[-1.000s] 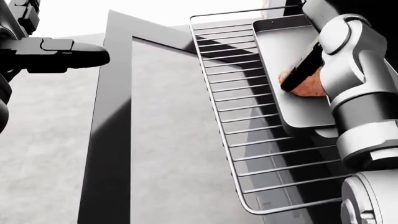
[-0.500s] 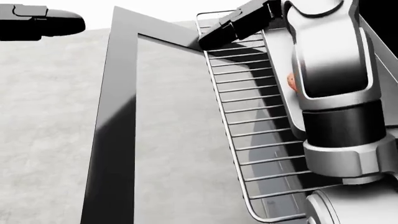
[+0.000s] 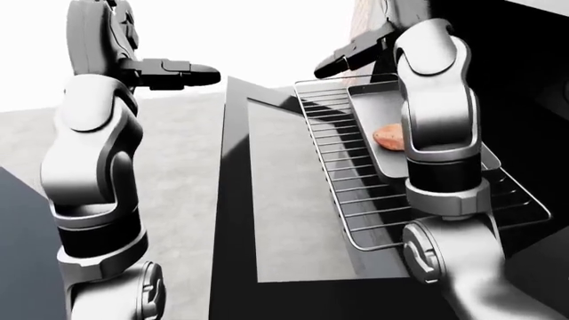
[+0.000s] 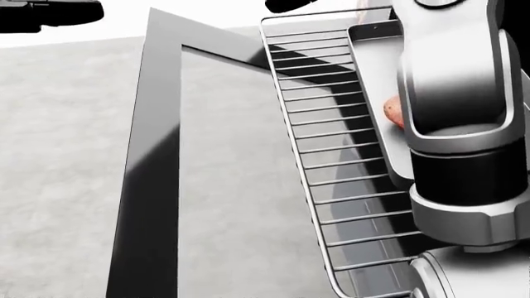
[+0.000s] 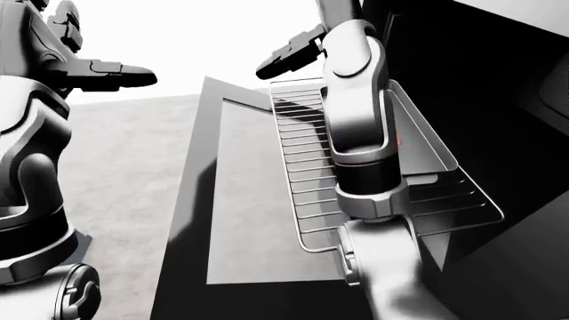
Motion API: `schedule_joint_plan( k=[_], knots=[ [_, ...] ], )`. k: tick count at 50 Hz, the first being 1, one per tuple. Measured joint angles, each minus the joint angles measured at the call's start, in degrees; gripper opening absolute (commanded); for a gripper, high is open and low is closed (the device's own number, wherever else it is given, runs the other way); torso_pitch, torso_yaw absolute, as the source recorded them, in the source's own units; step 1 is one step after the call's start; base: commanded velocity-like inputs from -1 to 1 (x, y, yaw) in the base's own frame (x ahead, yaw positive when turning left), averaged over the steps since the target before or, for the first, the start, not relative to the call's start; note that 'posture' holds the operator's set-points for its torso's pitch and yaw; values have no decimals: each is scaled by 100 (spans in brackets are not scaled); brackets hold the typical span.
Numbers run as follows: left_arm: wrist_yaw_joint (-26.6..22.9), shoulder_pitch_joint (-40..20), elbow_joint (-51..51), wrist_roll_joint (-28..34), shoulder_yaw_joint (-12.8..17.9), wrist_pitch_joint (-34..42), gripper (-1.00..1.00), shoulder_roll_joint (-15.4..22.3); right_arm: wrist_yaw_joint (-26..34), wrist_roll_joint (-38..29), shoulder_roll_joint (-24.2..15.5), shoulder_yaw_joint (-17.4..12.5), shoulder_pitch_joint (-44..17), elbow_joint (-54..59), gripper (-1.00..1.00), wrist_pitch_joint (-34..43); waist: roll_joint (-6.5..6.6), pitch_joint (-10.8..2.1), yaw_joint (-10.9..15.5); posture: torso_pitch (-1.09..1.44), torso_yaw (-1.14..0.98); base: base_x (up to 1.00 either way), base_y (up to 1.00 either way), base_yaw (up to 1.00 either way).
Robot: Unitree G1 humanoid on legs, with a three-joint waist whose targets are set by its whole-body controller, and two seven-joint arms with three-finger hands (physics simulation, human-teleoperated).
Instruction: Place the sweet potato on the rack of the oven.
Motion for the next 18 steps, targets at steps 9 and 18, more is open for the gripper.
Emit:
schedule_joint_plan(
  k=[9,18],
  knots=[
    [98,-124,-44,94,6,-616,100,-99,-151,-242,-79,-8,148,-108,100,-670,4,-14,-2,0,0,0,0,0],
    [198,-198,351,177,-18,-1179,100,-133,-253,-343,-220,-141,-68,9,100,-1146,-3,0,-7,0,0,0,0,0]
  ],
)
